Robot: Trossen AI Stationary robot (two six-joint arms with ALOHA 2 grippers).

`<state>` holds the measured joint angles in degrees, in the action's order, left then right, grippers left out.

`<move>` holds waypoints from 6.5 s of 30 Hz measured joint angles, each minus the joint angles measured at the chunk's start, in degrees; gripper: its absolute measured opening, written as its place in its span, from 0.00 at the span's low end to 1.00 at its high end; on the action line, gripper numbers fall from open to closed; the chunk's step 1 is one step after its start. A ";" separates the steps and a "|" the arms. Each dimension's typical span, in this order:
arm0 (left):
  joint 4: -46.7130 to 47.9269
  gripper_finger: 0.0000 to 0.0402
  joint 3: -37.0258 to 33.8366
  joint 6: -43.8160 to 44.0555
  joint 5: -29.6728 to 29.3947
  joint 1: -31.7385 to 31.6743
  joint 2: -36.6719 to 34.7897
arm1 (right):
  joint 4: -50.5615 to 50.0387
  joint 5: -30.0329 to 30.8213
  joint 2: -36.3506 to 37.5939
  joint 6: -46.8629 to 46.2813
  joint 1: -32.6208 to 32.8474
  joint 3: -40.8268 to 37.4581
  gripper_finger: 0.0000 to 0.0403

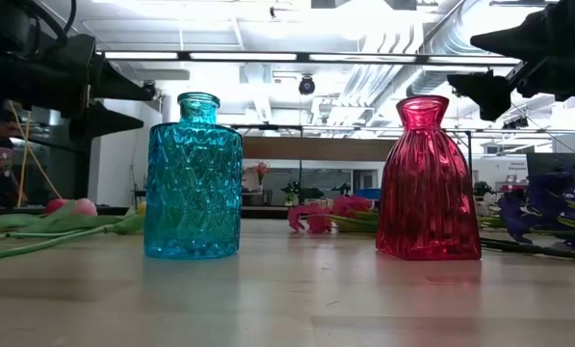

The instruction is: Pick and place flowers into a vace then onto a shelf

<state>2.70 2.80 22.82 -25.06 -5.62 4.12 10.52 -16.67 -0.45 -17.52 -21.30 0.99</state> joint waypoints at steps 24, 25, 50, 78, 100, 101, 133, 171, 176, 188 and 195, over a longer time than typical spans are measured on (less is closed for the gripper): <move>0.00 0.96 0.00 0.00 0.00 -0.01 0.00 | 0.02 0.02 0.00 0.00 0.02 -0.02 0.88; 0.00 0.96 -0.01 -0.01 0.00 -0.01 -0.02 | 0.02 0.02 -0.02 0.00 0.02 -0.02 0.88; 0.00 0.96 0.00 -0.01 0.00 0.00 -0.01 | 0.02 0.02 -0.02 0.00 0.02 -0.01 0.88; -6.19 0.96 17.33 -0.92 13.67 -0.01 1.89 | 24.47 0.00 -0.02 -10.74 0.02 -0.04 0.88; 51.18 0.96 67.47 18.40 10.47 -0.01 38.24 | 20.27 5.32 -14.63 0.48 0.00 30.39 0.88; 54.78 0.96 68.77 21.23 10.49 -0.01 39.35 | 17.93 4.67 -16.49 1.37 0.00 33.26 0.88; 82.47 0.96 71.52 33.58 9.70 0.00 58.03 | -1.70 4.46 -39.95 5.62 0.02 61.88 0.88; 54.82 0.96 31.56 55.77 29.10 10.92 60.28 | -3.35 3.81 -39.98 6.05 0.00 61.88 0.88; 47.07 0.96 27.97 55.59 28.64 10.92 60.28 | -4.34 2.74 -39.98 6.06 0.01 61.88 0.88; 44.23 0.96 22.78 60.05 26.92 10.92 60.48 | -4.78 2.74 -40.11 5.50 0.02 61.90 0.88; 43.83 0.95 22.67 61.55 26.13 10.92 60.50 | -5.69 2.75 -40.11 5.38 0.02 61.90 0.88</move>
<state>46.53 25.47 84.37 1.07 5.30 64.62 4.83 -13.91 -40.56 -12.14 -21.28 62.89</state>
